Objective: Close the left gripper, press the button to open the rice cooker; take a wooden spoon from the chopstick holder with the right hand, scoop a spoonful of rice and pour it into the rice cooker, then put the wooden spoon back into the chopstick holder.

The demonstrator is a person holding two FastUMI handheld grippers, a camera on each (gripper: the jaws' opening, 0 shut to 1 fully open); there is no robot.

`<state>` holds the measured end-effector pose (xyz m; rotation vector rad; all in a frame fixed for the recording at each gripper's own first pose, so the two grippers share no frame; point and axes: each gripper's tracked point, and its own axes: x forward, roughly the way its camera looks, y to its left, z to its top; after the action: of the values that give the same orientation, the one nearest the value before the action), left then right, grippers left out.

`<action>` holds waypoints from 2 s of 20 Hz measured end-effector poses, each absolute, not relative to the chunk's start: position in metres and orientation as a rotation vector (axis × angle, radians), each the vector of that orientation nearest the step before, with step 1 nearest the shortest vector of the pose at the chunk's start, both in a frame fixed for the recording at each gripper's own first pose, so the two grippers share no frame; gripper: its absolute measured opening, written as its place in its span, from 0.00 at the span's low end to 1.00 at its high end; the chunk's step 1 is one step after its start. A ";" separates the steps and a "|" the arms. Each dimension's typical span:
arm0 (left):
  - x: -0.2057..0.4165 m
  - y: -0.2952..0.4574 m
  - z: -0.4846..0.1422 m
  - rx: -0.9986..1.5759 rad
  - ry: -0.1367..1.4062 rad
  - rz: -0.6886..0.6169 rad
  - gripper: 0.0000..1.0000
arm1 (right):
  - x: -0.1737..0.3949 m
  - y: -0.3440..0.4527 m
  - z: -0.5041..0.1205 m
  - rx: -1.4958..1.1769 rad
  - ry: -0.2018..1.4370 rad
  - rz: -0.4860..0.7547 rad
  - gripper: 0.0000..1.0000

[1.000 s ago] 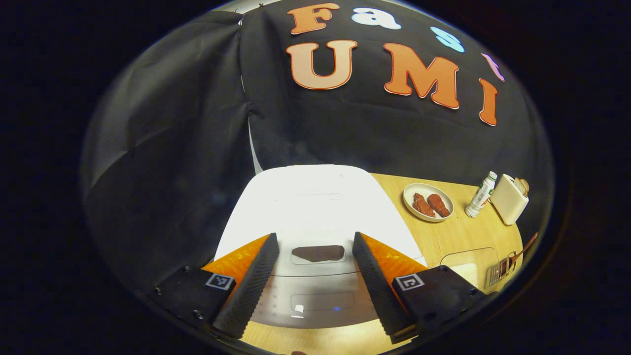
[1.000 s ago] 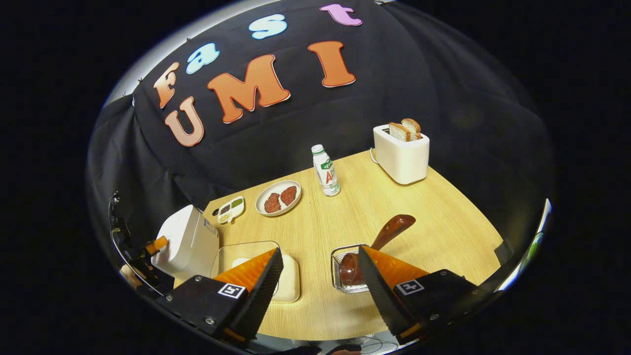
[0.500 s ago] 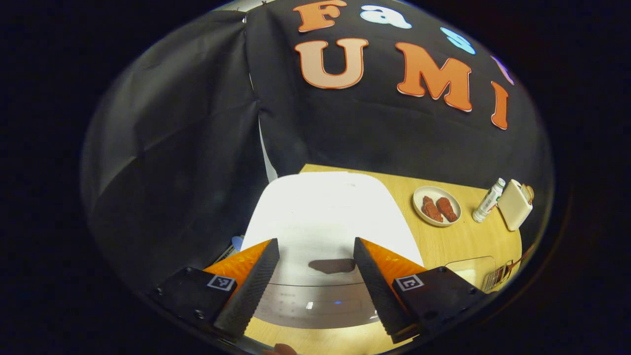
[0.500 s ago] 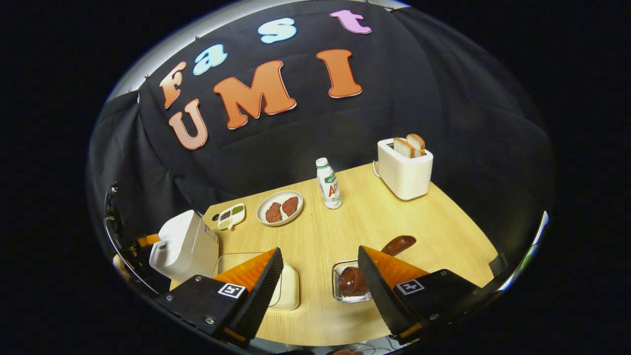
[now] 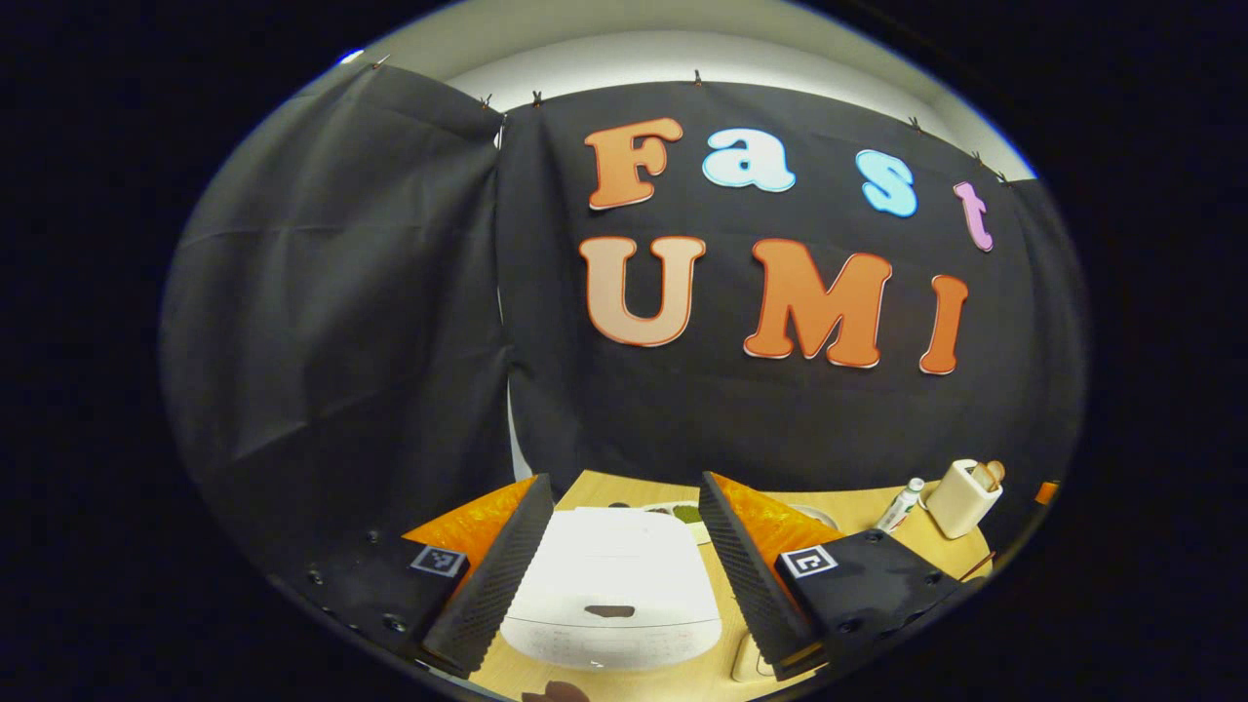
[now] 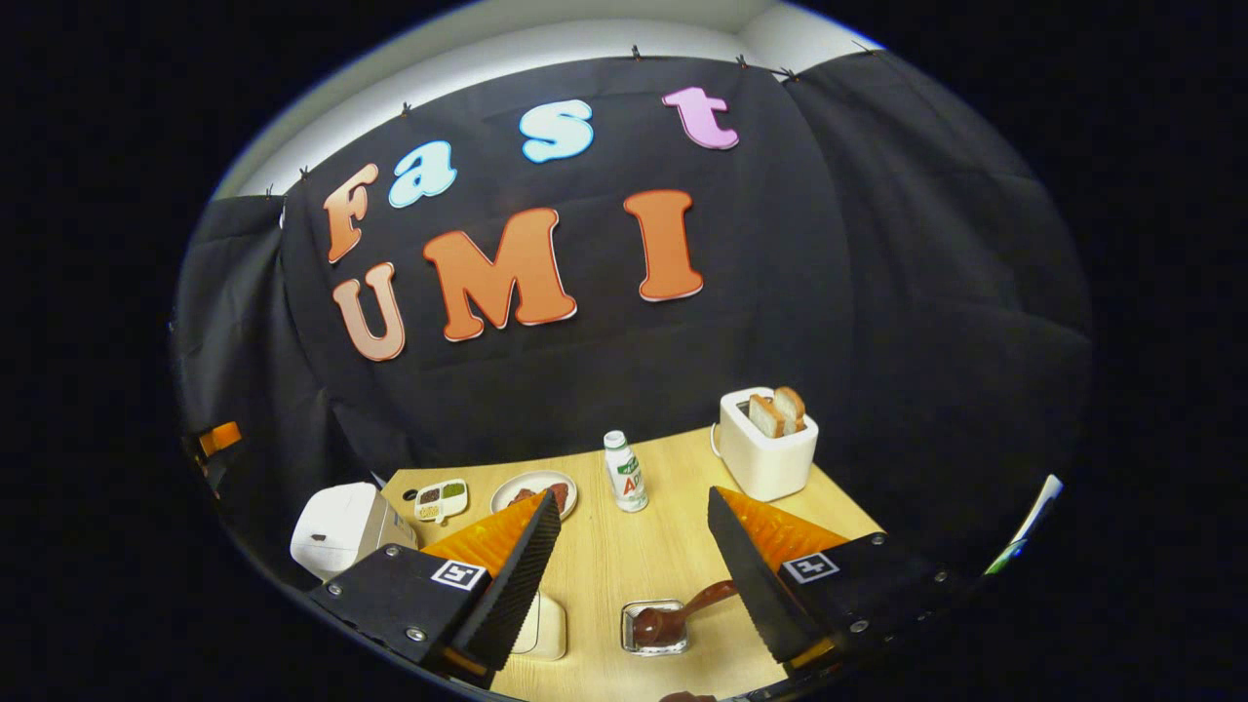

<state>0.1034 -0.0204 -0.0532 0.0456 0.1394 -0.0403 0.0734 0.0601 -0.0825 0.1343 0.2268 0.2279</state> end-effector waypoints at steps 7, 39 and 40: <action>0.053 -0.056 -0.007 0.067 0.080 -0.113 1.00 | 0.051 0.018 -0.002 0.012 0.026 0.172 0.95; 0.018 0.000 -0.006 0.042 0.056 0.029 1.00 | 0.017 0.022 0.020 -0.013 -0.053 0.142 0.95; 0.019 0.004 -0.008 0.041 0.058 0.028 1.00 | 0.014 0.024 0.020 -0.010 -0.056 0.136 0.95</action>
<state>0.0188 0.0037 -0.0080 0.0414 0.0579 0.0281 0.0139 0.0244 0.0200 -0.0103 -0.0555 0.1355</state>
